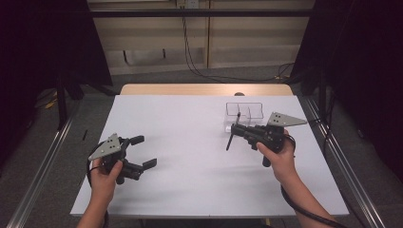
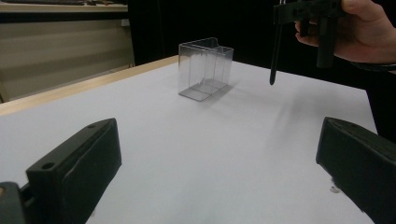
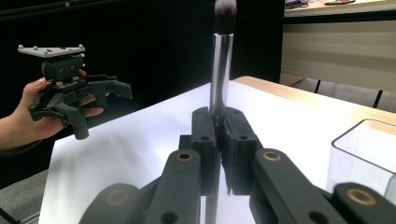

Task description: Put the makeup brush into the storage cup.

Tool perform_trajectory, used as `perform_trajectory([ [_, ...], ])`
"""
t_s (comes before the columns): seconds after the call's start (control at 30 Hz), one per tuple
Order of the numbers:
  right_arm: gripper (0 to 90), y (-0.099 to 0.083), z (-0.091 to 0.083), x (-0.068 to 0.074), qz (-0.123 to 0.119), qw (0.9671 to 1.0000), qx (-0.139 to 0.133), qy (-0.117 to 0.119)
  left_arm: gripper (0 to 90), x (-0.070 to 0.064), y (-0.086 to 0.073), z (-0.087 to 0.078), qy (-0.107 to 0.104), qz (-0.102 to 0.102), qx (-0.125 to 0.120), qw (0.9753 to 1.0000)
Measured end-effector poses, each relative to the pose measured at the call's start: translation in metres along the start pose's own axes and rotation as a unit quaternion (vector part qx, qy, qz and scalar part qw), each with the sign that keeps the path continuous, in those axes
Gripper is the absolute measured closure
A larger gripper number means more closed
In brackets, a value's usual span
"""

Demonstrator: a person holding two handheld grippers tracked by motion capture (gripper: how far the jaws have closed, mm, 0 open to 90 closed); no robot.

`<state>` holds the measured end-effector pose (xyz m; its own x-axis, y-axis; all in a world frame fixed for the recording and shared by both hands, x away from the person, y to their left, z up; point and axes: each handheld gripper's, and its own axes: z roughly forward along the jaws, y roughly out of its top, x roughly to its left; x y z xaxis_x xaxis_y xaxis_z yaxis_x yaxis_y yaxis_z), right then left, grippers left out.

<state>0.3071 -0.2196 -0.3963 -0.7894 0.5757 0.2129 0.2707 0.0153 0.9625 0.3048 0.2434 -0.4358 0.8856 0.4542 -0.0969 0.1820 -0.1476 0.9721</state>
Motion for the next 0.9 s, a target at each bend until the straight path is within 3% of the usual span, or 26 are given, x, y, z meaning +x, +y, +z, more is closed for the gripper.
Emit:
perform_trajectory([
  [0.9,84.2,0.004,0.000,-0.009,-0.004,0.9999,0.008,-0.011,0.0,0.002,-0.010,-0.016,0.018,0.001,-0.005,0.9998],
])
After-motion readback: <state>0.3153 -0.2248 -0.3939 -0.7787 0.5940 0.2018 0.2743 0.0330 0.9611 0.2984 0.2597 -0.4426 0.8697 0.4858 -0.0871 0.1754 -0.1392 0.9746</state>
